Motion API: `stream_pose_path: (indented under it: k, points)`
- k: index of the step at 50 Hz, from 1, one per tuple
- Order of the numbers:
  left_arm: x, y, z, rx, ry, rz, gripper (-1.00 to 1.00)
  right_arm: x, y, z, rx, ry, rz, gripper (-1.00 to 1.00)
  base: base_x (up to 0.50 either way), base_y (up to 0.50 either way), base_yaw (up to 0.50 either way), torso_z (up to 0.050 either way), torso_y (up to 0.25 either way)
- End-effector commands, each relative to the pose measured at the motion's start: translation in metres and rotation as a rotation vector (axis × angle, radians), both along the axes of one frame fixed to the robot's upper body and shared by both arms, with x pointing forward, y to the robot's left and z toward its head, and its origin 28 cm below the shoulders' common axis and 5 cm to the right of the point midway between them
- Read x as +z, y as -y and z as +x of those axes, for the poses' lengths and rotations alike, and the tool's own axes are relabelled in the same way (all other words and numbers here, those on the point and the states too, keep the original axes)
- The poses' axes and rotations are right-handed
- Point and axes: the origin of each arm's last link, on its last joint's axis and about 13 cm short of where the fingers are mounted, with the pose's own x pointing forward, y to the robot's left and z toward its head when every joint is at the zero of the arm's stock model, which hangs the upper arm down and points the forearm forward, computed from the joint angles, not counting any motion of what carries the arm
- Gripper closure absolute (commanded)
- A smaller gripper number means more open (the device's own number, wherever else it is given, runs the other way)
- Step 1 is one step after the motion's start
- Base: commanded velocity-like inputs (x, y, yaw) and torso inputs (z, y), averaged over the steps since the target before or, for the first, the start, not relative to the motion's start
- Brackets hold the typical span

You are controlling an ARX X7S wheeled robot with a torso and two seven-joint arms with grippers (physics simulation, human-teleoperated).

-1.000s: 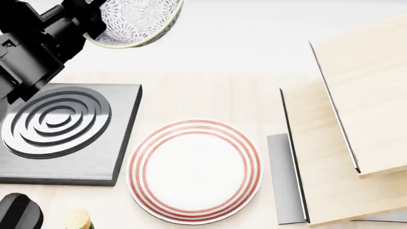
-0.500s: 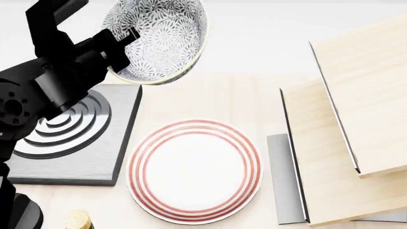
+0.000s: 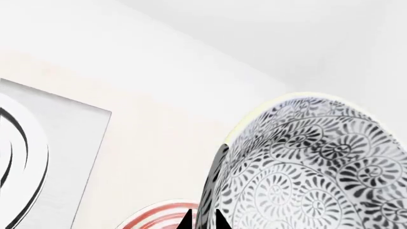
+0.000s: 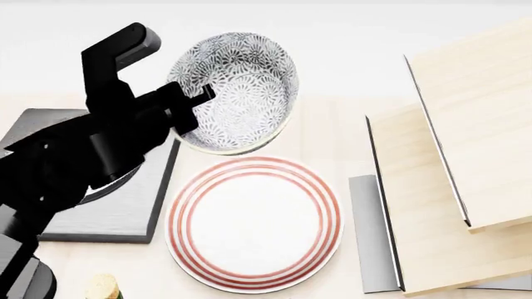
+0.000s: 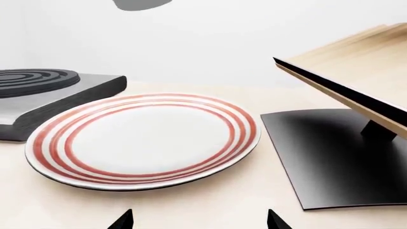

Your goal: Pick up the akita bowl and put it on the plate.

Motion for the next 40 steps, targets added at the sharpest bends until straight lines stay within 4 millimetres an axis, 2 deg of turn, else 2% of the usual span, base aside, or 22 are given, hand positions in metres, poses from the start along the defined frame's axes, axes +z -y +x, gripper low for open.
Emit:
stream_pose_path:
  k: [1, 19, 40]
  points:
    - [-0.013, 0.005, -0.002, -0.006, -0.017, -0.003, 1.0, -0.005, -0.003, -0.002, 0.013, -0.014, -0.027, -1.0, 0.0, 0.0, 0.0, 0.0, 0.0]
    - [-0.046, 0.008, -0.01, -0.027, -0.064, 0.035, 1.0, -0.008, -0.004, 0.0, 0.018, -0.02, -0.031, -1.0, 0.0, 0.0, 0.0, -0.002, 0.0]
    - [-0.064, 0.012, -0.016, -0.058, -0.093, 0.069, 1.0, -0.009, -0.005, 0.0, 0.016, -0.026, -0.038, -1.0, 0.01, 0.0, 0.01, -0.003, 0.0]
